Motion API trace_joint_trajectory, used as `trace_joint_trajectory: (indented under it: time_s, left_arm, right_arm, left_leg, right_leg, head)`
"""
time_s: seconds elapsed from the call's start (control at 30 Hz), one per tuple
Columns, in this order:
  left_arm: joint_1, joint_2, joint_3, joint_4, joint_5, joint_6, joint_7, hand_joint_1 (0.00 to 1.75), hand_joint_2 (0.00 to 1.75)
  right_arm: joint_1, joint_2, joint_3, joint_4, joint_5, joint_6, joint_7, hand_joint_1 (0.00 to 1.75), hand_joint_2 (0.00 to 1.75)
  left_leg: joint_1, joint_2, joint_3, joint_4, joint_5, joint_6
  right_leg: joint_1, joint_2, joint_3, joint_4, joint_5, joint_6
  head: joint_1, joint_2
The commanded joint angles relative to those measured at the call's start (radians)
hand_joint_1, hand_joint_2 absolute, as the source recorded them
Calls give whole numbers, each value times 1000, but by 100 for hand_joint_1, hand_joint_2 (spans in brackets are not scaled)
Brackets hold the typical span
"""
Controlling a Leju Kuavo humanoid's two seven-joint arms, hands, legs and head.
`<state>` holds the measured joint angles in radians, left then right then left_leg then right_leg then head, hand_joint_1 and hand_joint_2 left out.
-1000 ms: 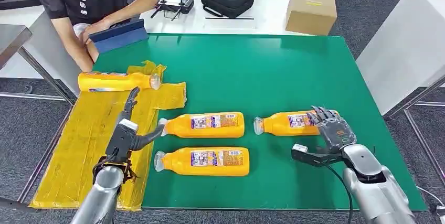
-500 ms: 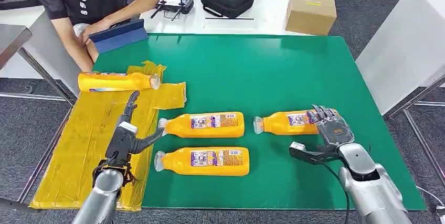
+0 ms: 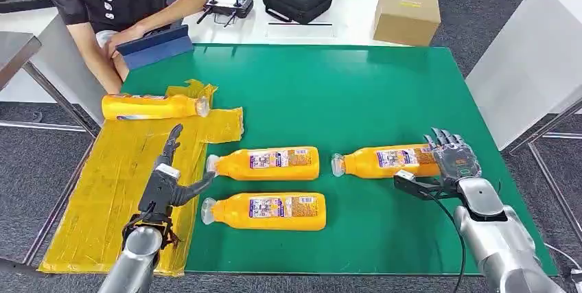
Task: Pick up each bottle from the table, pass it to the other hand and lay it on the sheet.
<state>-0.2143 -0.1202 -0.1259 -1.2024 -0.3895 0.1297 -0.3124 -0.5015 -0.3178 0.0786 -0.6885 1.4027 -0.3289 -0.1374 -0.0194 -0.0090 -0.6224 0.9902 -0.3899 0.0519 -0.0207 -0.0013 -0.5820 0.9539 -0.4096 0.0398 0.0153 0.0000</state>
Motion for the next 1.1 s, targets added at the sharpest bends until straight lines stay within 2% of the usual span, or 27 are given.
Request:
trace_joint_trajectory:
  time_s: [0.03,0.2,0.4,0.6,1.1]
  left_arm:
    - [-10,2,17,59,14,4,-10,0,175]
    - [-22,0,12,74,24,5,-10,0,175]
    - [-17,4,11,66,28,6,-10,0,175]
    - [-19,3,19,57,34,7,-8,0,175]
    - [-18,2,20,55,35,5,-8,0,175]
  right_arm:
    - [-68,50,-46,148,-42,-61,-69,0,175]
    - [-70,64,-36,159,-79,-58,-155,0,175]
    - [-89,76,-2,171,-89,-25,-207,0,175]
    - [-136,71,32,201,-90,32,-203,0,175]
    - [-151,68,42,222,-88,59,-184,0,175]
  left_leg:
    - [1,2,3,-1,-1,-3]
    - [1,2,5,-1,-2,-4]
    - [1,3,4,0,-2,-4]
    - [1,3,5,0,-2,-4]
    - [1,3,5,0,-2,-4]
  right_leg:
    - [1,2,3,-1,-1,-2]
    - [1,2,5,-1,-1,-3]
    - [1,2,4,-1,-1,-2]
    - [1,3,4,-1,-1,-3]
    - [1,2,5,-1,-1,-3]
  head:
    - [0,0]
    - [0,0]
    - [0,0]
    - [0,0]
    - [0,0]
